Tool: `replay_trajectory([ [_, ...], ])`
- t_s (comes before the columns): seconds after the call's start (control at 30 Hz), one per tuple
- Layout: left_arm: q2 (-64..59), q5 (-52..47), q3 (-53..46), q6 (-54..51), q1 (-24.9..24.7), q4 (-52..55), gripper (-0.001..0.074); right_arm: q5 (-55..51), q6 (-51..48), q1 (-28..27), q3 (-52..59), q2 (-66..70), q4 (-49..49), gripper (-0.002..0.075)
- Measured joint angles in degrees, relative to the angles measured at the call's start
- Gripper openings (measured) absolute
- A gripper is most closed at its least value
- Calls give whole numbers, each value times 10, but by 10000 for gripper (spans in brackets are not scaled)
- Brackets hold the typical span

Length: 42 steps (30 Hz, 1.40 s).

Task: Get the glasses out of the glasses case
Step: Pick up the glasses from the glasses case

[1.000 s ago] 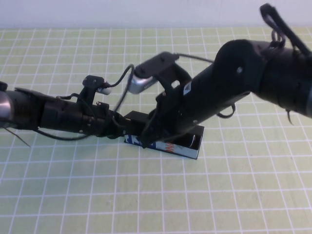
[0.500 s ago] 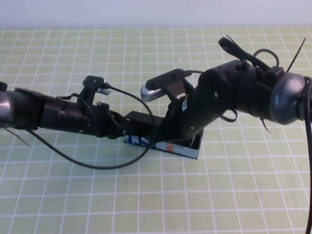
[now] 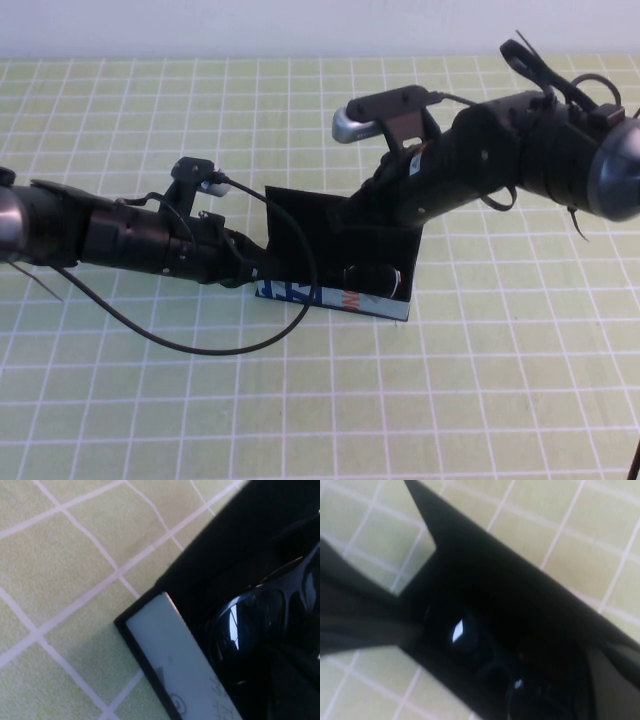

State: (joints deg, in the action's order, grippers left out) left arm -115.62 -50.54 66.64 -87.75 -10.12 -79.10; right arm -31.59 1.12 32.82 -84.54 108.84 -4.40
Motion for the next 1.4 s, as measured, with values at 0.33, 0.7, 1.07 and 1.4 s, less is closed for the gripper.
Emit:
replay_trajectory([
  [0.33,0,-3,0,3,0,2,-4,-64,0,-18,-117,87,-12,-16],
  [0.7,-1,-4,0,4,0,2,-4,-150,0,-33,-211,170,-26,-16],
  [1.07,-1,-8,0,4,0,3,-4,-176,-18,-35,-218,175,-30,-16],
  [1.4,26,-21,0,5,3,5,-4,-304,-85,-35,-308,178,-38,-16],
])
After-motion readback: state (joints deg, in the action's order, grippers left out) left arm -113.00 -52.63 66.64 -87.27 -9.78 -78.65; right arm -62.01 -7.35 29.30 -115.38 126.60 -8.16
